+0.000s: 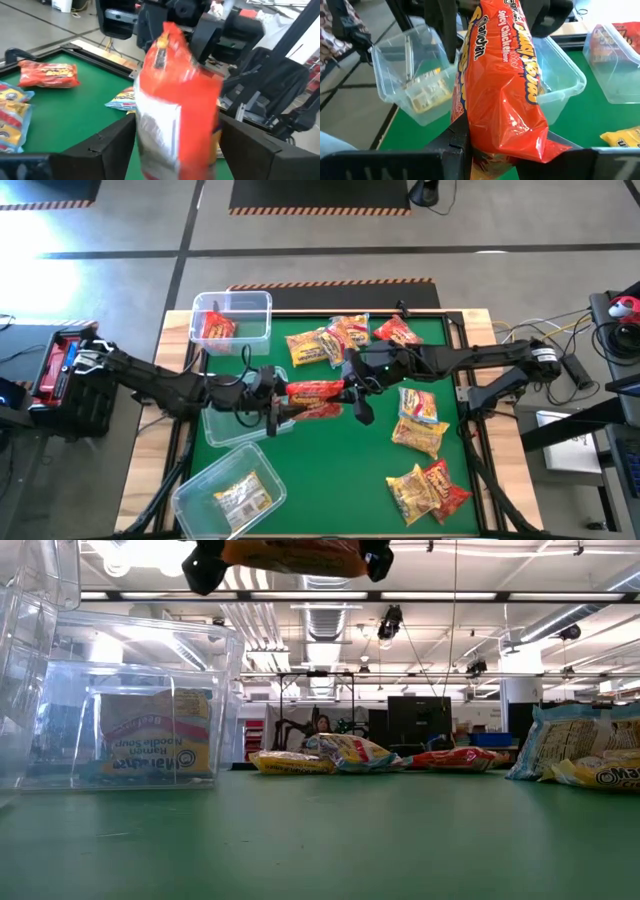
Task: Sort Maruchan noodles
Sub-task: Put the bottom left orange noodle pack into the top transparent bin
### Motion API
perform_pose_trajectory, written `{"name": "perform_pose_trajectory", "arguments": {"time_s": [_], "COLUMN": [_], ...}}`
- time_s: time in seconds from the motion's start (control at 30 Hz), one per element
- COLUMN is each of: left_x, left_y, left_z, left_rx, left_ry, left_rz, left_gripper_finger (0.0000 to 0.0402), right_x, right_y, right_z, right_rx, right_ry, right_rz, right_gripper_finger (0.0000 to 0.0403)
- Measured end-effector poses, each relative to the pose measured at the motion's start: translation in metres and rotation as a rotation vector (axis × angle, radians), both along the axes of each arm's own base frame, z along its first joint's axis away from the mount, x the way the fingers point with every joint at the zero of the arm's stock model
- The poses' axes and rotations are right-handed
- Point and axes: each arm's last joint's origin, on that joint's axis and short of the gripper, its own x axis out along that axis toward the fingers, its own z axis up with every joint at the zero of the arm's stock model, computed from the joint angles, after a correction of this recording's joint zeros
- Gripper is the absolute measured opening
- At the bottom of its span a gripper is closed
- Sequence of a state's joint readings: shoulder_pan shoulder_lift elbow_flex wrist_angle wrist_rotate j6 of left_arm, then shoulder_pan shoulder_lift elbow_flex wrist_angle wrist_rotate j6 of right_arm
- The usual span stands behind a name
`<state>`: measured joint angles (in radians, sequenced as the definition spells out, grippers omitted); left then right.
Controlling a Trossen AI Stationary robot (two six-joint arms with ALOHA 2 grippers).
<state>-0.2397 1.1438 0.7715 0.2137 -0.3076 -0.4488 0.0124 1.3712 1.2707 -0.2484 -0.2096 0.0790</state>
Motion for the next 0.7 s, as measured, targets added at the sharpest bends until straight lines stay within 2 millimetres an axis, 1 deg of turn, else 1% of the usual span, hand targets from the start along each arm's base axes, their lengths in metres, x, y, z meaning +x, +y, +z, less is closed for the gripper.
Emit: {"name": "perform_pose_trajectory", "arguments": {"time_s": [0.23, 0.43, 0.57, 0.7], "left_x": [0.0048, 0.0091, 0.0091, 0.0092], "left_y": [0.0038, 0.0055, 0.0054, 0.0056], "left_z": [-0.0016, -0.0036, -0.0029, -0.0023], "left_rx": [-0.012, -0.018, -0.020, -0.027], "left_ry": [-0.006, -0.011, -0.018, -0.024], "left_rz": [-0.045, -0.072, -0.075, -0.075], "left_gripper_finger": [0.0203, 0.0160, 0.0148, 0.0145], "right_x": [0.0027, 0.0025, 0.0026, 0.0011], "right_y": [0.0002, 0.0006, 0.0013, 0.0011], "right_z": [0.0010, 0.0032, 0.0057, 0.0084], "right_rx": [-0.040, -0.040, -0.040, -0.006], "right_ry": [-0.037, -0.044, -0.054, -0.054], "right_rz": [0.019, 0.030, 0.032, 0.013], "right_gripper_finger": [0.0092, 0.0093, 0.0098, 0.0117]}}
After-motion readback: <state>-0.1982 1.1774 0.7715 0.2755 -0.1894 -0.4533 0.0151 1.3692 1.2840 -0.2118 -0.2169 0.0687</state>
